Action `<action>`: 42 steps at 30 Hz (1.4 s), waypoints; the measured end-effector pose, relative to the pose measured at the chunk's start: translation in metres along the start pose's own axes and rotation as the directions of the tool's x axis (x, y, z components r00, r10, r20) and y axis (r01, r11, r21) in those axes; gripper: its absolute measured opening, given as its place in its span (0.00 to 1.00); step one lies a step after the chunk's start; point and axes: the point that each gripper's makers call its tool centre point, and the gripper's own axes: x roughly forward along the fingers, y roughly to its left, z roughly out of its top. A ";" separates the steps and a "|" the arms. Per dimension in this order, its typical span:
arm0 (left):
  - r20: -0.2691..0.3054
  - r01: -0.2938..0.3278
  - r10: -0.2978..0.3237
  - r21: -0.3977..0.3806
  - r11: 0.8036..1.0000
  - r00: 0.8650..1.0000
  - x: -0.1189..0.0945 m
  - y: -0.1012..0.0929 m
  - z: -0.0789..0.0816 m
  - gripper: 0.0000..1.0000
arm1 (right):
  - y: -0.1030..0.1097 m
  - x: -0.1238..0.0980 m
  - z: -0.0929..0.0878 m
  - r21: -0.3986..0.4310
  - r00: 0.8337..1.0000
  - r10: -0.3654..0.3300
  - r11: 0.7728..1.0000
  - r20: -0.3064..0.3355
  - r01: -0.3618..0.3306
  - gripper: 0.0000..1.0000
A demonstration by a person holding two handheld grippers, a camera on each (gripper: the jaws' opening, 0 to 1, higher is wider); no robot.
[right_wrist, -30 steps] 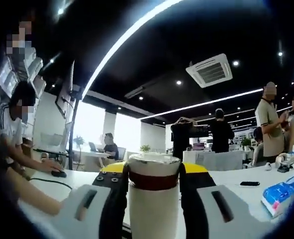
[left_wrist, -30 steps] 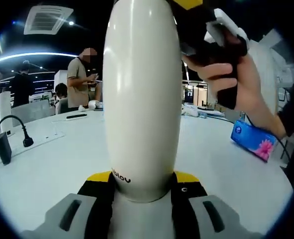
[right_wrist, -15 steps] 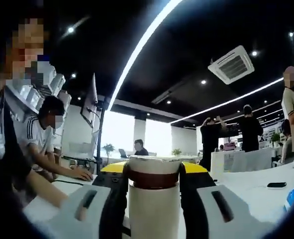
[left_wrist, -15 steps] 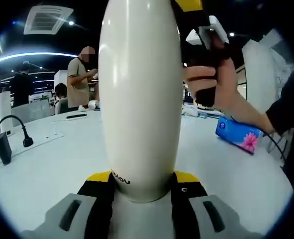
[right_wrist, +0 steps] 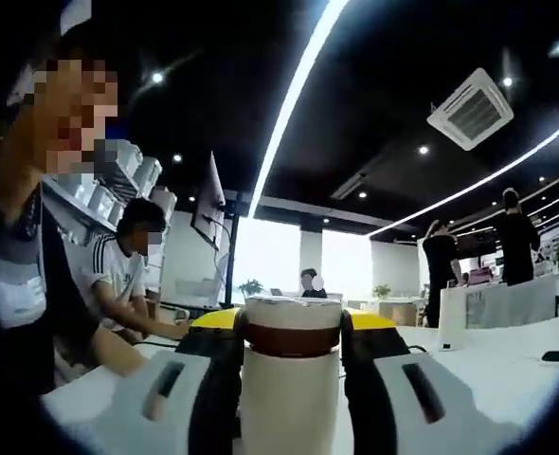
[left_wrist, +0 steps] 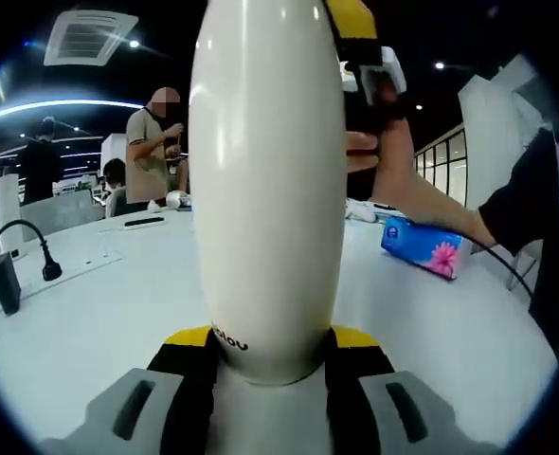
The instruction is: Grasp the water cup twist off the cup lid place the cup lid on the table
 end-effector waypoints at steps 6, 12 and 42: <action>0.001 0.003 -0.003 0.000 1.000 1.000 0.001 0.002 0.000 0.47 | -0.002 -0.003 0.001 0.070 0.995 0.099 0.992 0.032 -0.101 0.43; 0.002 0.004 -0.004 0.001 1.000 1.000 0.002 0.002 0.001 0.47 | -0.002 -0.004 0.001 0.103 0.988 0.145 0.983 0.046 -0.149 0.43; 0.002 0.011 -0.011 0.003 1.000 1.000 0.001 -0.002 0.000 0.47 | 0.001 -0.004 -0.003 0.044 1.000 0.030 0.999 -0.008 -0.029 0.57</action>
